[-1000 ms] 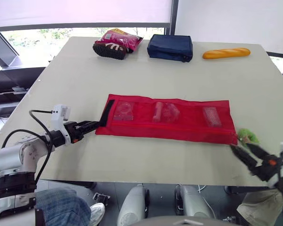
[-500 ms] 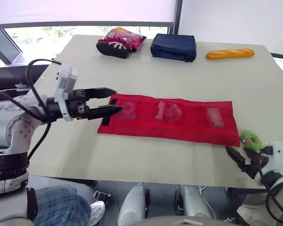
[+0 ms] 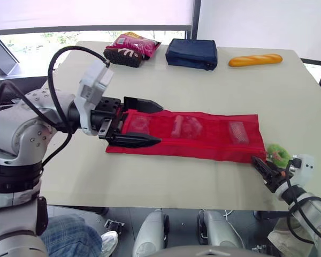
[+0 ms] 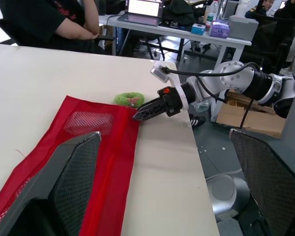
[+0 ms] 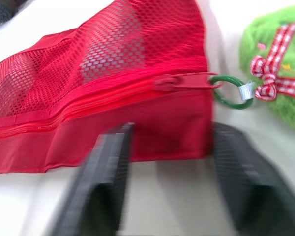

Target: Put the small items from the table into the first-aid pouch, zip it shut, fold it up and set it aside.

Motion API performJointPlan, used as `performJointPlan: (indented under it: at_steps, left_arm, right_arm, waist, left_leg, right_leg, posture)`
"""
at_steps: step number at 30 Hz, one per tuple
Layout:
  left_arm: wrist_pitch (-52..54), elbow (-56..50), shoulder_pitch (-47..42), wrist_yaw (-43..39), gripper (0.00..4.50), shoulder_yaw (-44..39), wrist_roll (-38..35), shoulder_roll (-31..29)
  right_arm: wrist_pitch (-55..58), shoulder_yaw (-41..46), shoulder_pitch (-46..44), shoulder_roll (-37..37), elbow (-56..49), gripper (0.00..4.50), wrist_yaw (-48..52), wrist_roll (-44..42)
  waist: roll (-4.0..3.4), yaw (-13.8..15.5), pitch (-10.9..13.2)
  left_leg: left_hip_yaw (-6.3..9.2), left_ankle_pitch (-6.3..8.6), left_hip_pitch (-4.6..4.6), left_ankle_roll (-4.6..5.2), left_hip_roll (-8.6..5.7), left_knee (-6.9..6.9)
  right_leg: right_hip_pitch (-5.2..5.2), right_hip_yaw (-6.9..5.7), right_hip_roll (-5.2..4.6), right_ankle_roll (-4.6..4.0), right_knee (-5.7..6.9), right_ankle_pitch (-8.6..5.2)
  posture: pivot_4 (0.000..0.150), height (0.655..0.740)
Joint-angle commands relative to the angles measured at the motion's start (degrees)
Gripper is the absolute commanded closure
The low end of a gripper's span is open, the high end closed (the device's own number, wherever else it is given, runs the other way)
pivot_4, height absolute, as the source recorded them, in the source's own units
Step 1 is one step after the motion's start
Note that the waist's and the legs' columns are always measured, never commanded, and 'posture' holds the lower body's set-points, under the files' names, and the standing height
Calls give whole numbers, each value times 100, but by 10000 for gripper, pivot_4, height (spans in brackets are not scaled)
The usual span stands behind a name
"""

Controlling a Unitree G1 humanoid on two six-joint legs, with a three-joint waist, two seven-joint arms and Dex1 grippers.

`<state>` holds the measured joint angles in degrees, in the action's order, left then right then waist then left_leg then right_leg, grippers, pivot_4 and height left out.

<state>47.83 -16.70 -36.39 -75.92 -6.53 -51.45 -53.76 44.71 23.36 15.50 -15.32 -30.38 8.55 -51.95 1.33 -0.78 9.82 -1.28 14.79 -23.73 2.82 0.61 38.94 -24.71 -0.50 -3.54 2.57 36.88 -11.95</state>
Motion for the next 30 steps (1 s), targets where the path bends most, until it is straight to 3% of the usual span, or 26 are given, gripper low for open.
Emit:
performJointPlan:
  at_steps: [1, 2, 9, 16, 22, 26, 30]
  left_arm:
    - [-169, 6, -124, -104, 0, -140, -43, -30]
    - [-208, 14, -105, -124, 0, -135, -21, -29]
    - [-365, 83, -46, -197, 0, -133, 36, -28]
    - [-555, 196, -10, -273, 0, -122, 179, -57]
    - [-526, 311, -92, -295, 0, -113, 138, -37]
    - [-571, 370, -130, -336, 0, -120, 172, -40]
    - [-608, 367, -137, -309, 0, -151, 188, -27]
  right_arm:
    - [-75, 89, -19, 126, -166, 40687, -36, -419]
    - [-100, 127, -23, 163, -168, 44726, -75, -491]
    - [-198, 674, 86, -90, -168, 44726, -143, -947]
    - [58, 1749, 667, -1514, -234, 44726, 358, -1437]
    - [313, 2466, 499, -2804, -514, 44726, 559, -2667]
    - [422, 2028, -109, -3797, -976, 44726, 134, -3963]
    - [231, 559, -1019, -4081, -1367, 44726, -683, -4503]
  waist:
    - [0, 2, 0]
    - [0, 3, 0]
    - [-8, 13, 5]
    - [-16, 63, 10]
    - [-15, 18, 11]
    - [-24, -9, 19]
    - [-8, 15, 23]
  left_leg:
    - [0, 0, 0, 0, 0, 0]
    - [0, 0, 0, 0, 0, 0]
    - [-1, 0, 0, 0, -1, 0]
    - [0, 0, -4, 1, -18, 2]
    - [-1, -1, 0, 2, -7, 6]
    - [-3, -1, 0, 2, 0, 12]
    - [14, -1, -7, 2, 7, 12]
  right_leg:
    - [0, 1, 0, 0, 0, 0]
    - [0, 1, 0, 0, 0, 0]
    - [0, 4, 0, 0, 0, 0]
    - [3, 24, -1, 2, -2, 0]
    - [5, 33, 19, 9, -1, 4]
    - [5, 57, 42, 8, 0, 4]
    - [5, 52, 56, 9, 0, 5]
  posture:
    - [1500, 7164]
    - [1500, 7164]
    - [1500, 7164]
    - [1500, 7164]
    - [1500, 7164]
    - [1500, 7164]
    - [1500, 7164]
